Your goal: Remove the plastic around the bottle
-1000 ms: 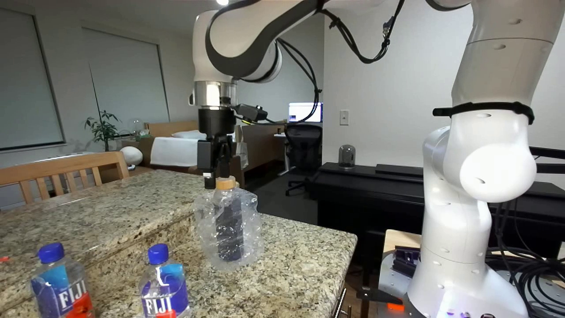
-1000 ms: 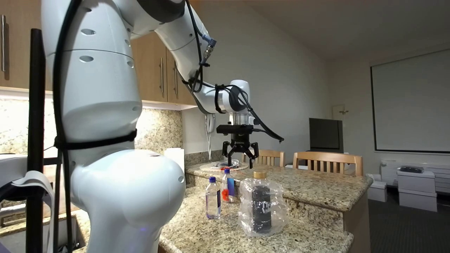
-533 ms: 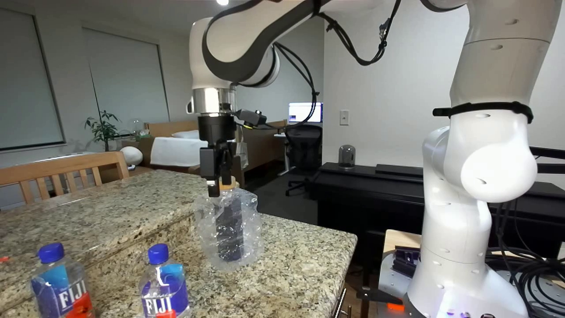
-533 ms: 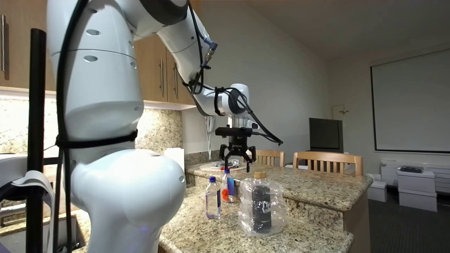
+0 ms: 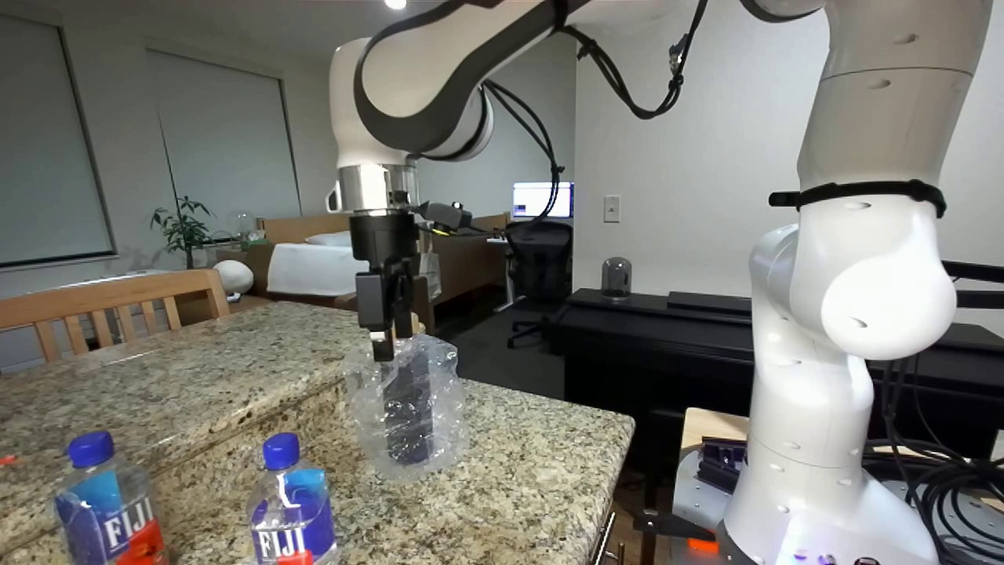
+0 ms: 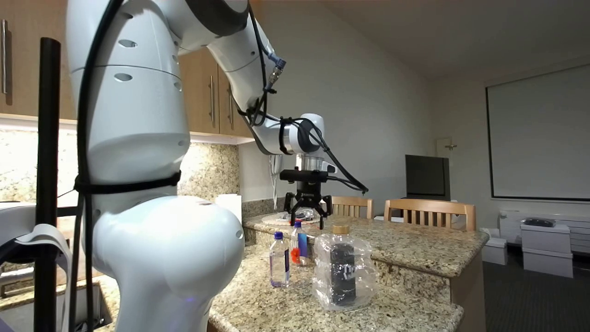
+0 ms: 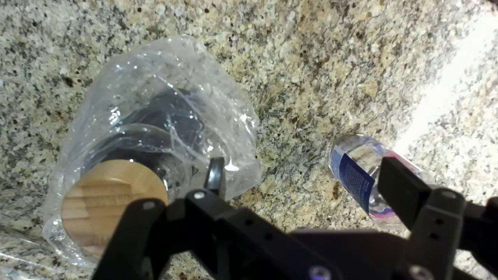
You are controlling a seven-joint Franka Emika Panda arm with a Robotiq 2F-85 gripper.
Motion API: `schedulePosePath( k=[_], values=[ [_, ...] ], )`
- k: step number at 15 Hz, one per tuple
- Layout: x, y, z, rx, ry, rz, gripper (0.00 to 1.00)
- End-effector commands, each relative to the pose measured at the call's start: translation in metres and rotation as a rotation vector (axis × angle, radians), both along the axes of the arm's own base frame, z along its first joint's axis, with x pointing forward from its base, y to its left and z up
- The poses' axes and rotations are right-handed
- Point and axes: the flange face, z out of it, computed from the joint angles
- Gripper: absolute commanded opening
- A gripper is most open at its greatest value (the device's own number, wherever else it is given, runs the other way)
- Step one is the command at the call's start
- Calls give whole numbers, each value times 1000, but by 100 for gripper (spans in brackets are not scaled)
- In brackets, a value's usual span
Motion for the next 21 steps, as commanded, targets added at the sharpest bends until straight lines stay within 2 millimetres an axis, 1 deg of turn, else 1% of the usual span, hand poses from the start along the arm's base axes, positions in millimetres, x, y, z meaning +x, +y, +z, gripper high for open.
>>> schedulePosePath(
  k=[1,4,9,13,21],
  values=[
    [-3,-3,-9,-5,22,28,100],
    [-3,-2,-17,-16,30,30,100],
    [1,-6,-24,-64,30,34,100],
    [3,-9,-20,-94,5,45,100],
    [8,-4,-11,-130,-42,85,100]
  ],
)
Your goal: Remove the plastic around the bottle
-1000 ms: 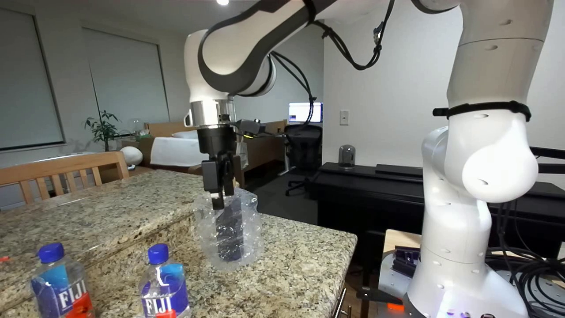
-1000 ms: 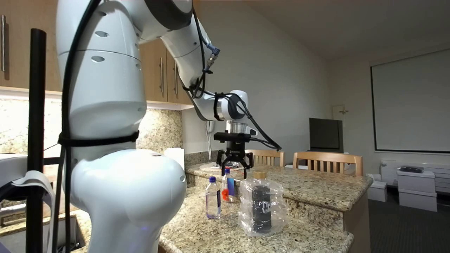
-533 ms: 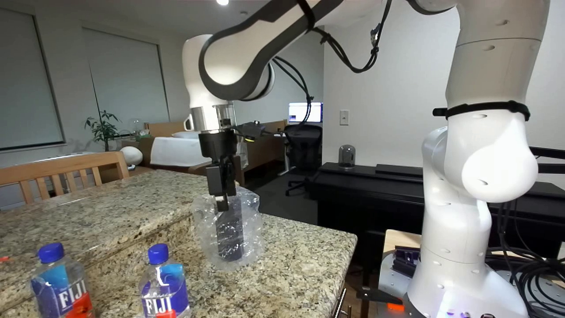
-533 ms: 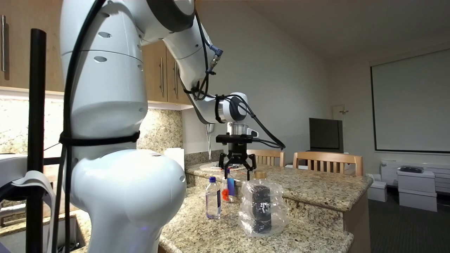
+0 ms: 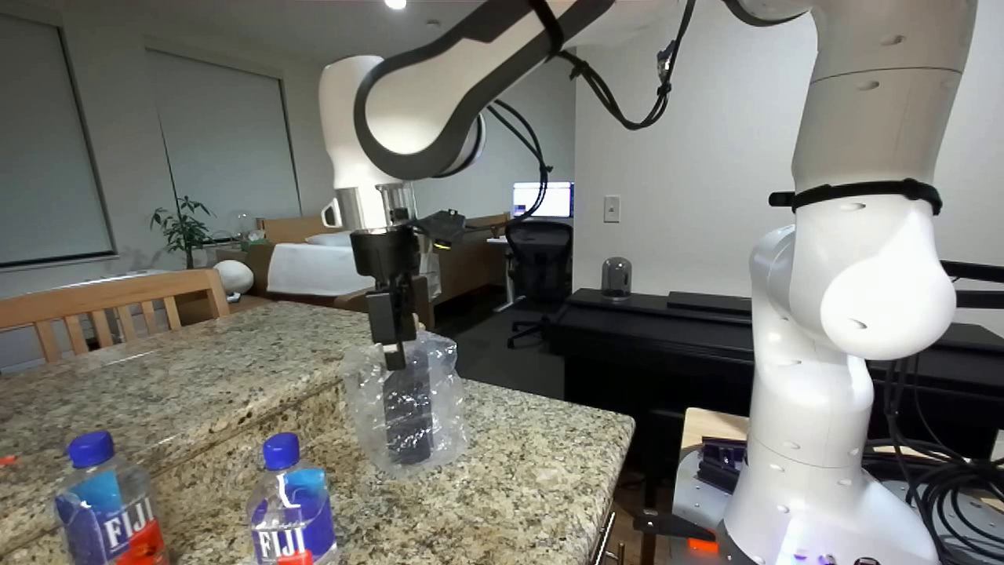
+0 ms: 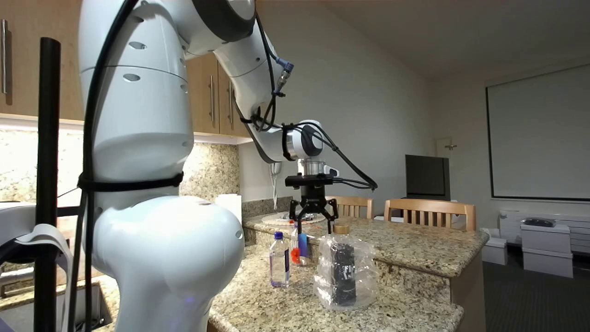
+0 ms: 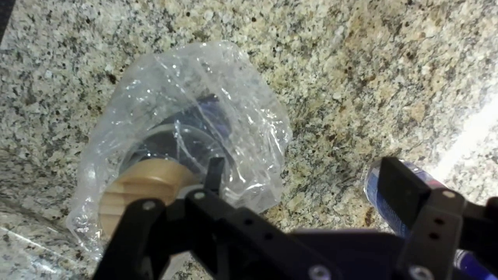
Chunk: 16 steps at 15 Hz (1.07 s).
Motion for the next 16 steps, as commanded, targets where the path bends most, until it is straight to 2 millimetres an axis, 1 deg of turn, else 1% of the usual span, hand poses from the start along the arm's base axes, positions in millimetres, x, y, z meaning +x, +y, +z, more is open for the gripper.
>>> schedulePosePath(
  k=[1,8,16],
  values=[
    [1,2,7,-19,-38,15,100],
    [3,6,14,-25,-62,29,100],
    [3,-7,5,-12,-33,5,100]
  ],
)
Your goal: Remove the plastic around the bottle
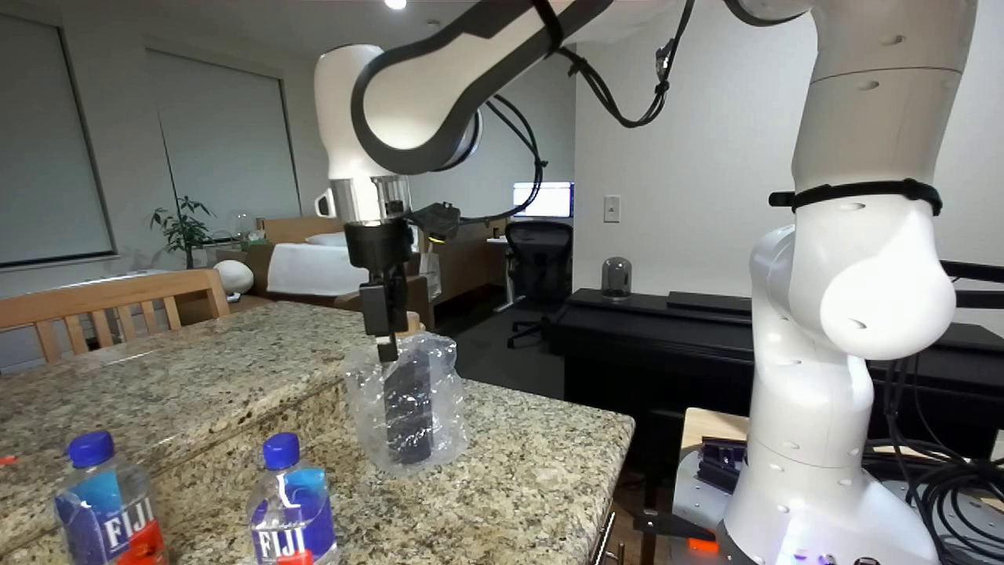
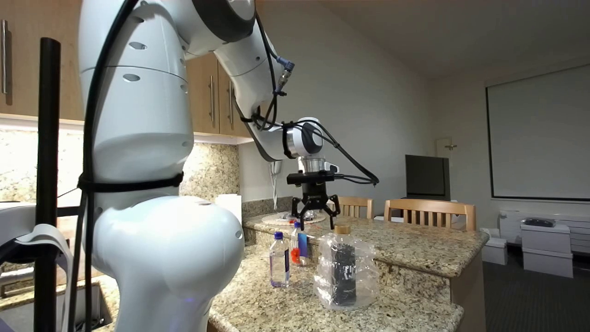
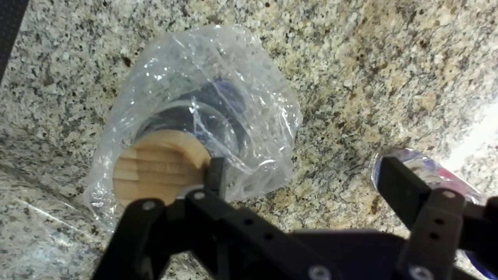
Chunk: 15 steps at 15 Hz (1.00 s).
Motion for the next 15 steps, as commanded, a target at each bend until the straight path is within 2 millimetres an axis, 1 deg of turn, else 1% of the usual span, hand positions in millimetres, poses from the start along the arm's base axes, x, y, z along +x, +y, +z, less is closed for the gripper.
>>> schedulePosePath(
  k=[1,6,11,15],
  values=[
    [-3,-9,-6,3,9,-14,100],
    [-5,-9,-11,11,26,-13,100],
    [-10,-1,-18,41,54,-4,100],
    [-15,2,-30,83,105,-19,100]
  ],
)
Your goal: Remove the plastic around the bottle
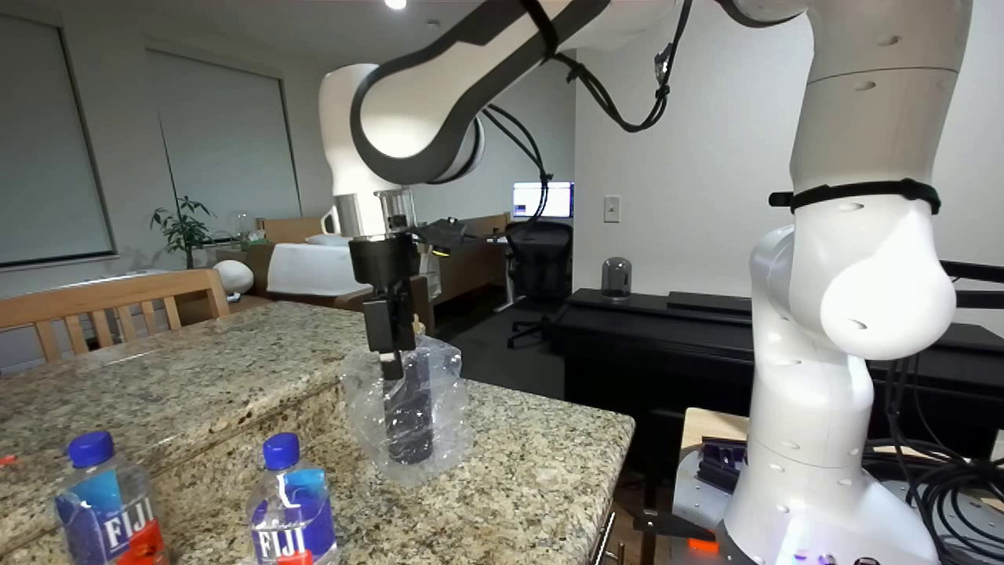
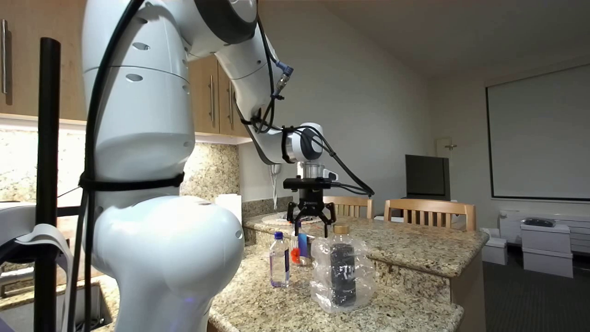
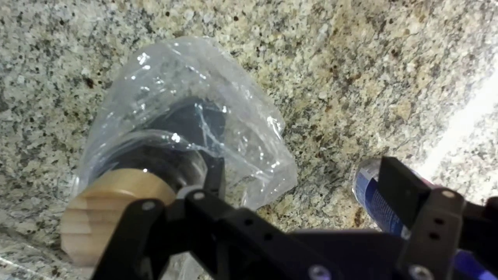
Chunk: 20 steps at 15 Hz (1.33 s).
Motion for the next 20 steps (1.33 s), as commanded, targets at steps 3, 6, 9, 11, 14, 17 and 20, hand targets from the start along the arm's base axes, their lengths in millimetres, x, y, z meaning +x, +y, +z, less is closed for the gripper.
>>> schedulePosePath(
  k=[3,6,9,11,14,17,20],
  values=[
    [-10,-2,-17,59,70,5,100],
    [-12,-1,-22,70,85,-1,100],
    [-12,0,-29,61,102,-3,100],
    [-12,0,-29,50,83,2,75],
    [-7,-1,-22,29,38,-2,60],
    [-4,-1,-15,19,7,3,39],
    [-2,-1,-14,16,-6,7,20]
  ],
)
